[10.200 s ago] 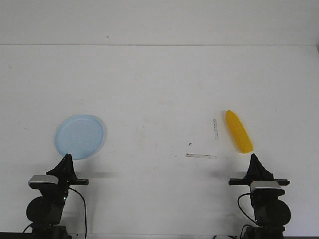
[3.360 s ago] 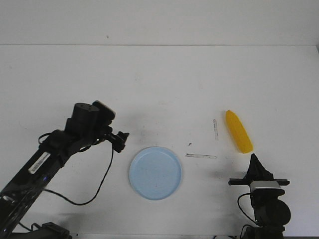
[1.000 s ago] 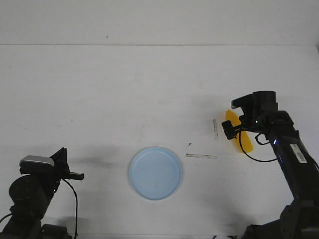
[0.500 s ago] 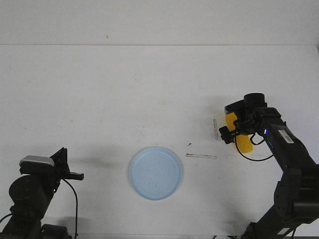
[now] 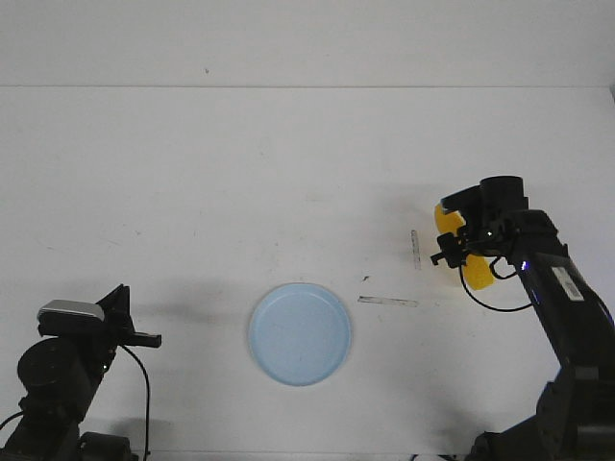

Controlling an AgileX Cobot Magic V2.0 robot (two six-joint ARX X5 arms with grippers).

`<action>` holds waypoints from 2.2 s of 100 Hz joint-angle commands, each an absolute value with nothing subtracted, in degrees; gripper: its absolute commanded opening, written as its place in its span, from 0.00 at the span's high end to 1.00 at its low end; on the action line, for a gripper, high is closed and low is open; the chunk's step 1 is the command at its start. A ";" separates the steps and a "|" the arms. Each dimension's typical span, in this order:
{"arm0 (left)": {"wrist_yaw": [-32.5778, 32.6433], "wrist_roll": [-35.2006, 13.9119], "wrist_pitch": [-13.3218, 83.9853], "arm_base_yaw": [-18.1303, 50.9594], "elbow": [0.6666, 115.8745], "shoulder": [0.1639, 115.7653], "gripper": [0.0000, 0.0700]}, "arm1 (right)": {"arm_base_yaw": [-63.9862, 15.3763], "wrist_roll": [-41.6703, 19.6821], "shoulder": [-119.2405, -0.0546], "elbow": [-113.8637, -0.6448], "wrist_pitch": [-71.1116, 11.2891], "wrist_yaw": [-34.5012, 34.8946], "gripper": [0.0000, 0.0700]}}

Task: Place corn on plate with both arms
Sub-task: 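Lift the corn with the right gripper and carry it over the plate, then lower the corn onto the blue plate and open the right gripper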

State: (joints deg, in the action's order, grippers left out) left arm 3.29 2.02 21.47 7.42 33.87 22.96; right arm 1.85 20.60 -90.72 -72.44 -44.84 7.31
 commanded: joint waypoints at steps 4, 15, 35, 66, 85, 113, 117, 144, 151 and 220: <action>3.55 2.55 20.91 7.57 34.20 23.18 1.00 | 0.58 16.27 -86.21 -74.35 -44.62 7.51 0.72; 3.55 2.57 20.91 7.57 34.20 23.18 1.00 | -2.57 12.49 -80.47 -74.35 -44.71 7.55 0.72; 3.55 2.57 20.88 7.57 34.20 23.18 1.00 | -16.14 7.99 -73.73 -74.35 -44.62 7.55 0.72; 3.55 2.55 20.88 7.57 34.20 23.18 1.00 | -42.61 2.33 -77.80 -74.32 -41.43 7.49 0.72; 3.53 2.55 20.91 7.57 34.20 23.18 1.00 | -49.76 1.54 -84.29 -74.32 -41.39 7.49 0.72; 3.55 2.55 20.93 7.57 34.20 23.18 1.00 | -51.13 1.54 -93.01 -74.28 -42.19 7.51 0.72; 3.53 2.52 20.95 7.57 34.20 23.18 1.00 | -51.11 1.56 -94.02 -74.28 -42.28 7.49 0.72; 3.53 2.55 20.97 7.57 34.20 23.18 1.00 | -51.03 1.76 -98.89 -74.19 -42.70 7.49 0.72; 3.53 2.55 20.97 7.57 34.20 23.18 1.00 | -51.03 1.98 -99.20 -74.19 -42.61 7.53 0.71; 3.53 2.55 21.34 7.57 34.20 23.18 1.00 | -50.59 1.96 -97.69 -77.76 -42.89 7.66 0.08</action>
